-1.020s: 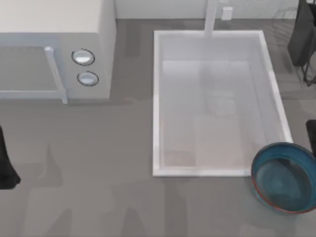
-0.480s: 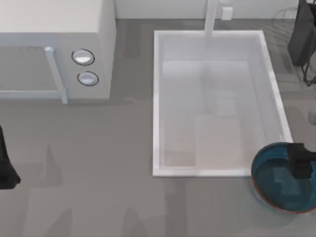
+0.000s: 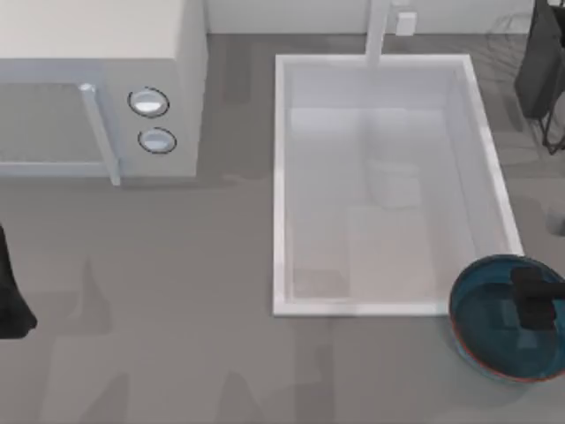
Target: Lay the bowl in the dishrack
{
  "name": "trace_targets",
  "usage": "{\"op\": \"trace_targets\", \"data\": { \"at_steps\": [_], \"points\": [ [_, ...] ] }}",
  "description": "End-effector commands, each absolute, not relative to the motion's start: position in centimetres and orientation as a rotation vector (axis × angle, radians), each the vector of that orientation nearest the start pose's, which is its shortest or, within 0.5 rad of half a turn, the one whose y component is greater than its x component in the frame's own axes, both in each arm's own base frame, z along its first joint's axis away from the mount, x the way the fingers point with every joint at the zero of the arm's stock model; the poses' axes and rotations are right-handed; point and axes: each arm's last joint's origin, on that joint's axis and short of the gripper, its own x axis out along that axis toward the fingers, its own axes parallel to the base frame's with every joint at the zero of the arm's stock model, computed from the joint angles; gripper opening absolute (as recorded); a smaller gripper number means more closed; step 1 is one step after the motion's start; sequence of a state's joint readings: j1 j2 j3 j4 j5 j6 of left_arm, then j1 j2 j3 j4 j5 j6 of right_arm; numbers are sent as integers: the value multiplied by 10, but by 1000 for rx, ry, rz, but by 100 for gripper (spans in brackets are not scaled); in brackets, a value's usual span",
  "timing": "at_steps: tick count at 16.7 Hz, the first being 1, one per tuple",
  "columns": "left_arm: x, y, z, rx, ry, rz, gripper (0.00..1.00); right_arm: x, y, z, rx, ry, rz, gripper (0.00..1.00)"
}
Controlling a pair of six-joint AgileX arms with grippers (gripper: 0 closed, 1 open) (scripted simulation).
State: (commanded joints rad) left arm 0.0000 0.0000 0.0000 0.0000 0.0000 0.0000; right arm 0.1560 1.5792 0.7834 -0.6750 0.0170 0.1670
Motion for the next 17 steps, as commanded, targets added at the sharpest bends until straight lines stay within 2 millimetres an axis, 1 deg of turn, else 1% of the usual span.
{"op": "trace_targets", "data": {
  "at_steps": [11, 12, 17],
  "points": [
    [106, -1, 160, 0, 0, 0, 100, 249, 39, 132, 7, 1469, -8, 2],
    [106, -1, 160, 0, 0, 0, 100, 249, 39, 132, 7, 1469, -8, 0],
    [106, -1, 160, 0, 0, 0, 100, 249, 39, 132, 7, 1469, -8, 0]
  ]
}}
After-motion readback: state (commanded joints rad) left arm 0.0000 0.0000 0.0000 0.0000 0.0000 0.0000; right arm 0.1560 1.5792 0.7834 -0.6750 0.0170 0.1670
